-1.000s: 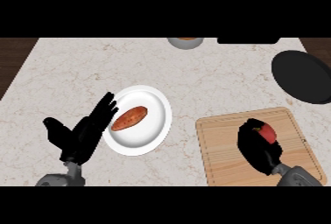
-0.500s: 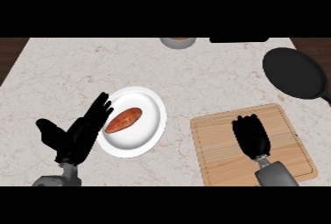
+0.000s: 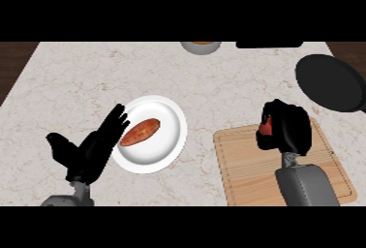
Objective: Pick the bell pepper from the cutting board and place it in the pan
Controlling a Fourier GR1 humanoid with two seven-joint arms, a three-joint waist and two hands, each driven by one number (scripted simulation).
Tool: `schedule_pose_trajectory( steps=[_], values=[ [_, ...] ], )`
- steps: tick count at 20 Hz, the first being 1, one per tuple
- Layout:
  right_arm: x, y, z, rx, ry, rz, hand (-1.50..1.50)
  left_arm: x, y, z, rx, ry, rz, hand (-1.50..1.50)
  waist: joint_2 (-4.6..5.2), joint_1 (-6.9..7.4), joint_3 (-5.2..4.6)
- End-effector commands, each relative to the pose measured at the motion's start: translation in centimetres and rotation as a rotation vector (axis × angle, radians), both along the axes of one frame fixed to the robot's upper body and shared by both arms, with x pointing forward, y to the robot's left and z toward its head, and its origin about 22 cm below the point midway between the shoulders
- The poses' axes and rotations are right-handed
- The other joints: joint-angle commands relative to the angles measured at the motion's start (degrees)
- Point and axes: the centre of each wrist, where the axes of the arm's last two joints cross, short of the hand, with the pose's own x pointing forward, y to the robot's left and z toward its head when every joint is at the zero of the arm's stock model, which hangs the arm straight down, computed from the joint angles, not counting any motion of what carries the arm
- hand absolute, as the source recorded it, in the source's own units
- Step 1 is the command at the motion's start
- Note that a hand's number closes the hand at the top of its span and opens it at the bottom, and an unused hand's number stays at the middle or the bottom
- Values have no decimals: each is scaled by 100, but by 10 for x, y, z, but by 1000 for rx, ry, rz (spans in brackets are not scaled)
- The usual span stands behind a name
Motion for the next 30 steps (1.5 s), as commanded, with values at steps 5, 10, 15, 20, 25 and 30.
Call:
schedule_pose_trajectory(
  steps=[5,10,15,20,25,30],
  values=[
    [-1,-24,48,426,-256,-30,150,10,6,6,24,4,-9,0,13,25,15],
    [25,-75,33,539,-266,-114,150,7,3,-4,-7,-5,-20,0,38,121,13],
    [56,-108,18,427,-269,-152,150,13,9,4,9,-5,-34,0,37,160,12],
    [68,-159,5,323,-296,-192,150,11,1,11,-4,-8,-42,0,65,232,18],
    [74,-194,8,272,-405,-313,150,15,-13,-8,11,-6,-52,0,119,283,24],
    [64,-221,-1,279,-528,-404,150,3,-16,3,8,-22,-68,0,163,434,47]
  ],
)
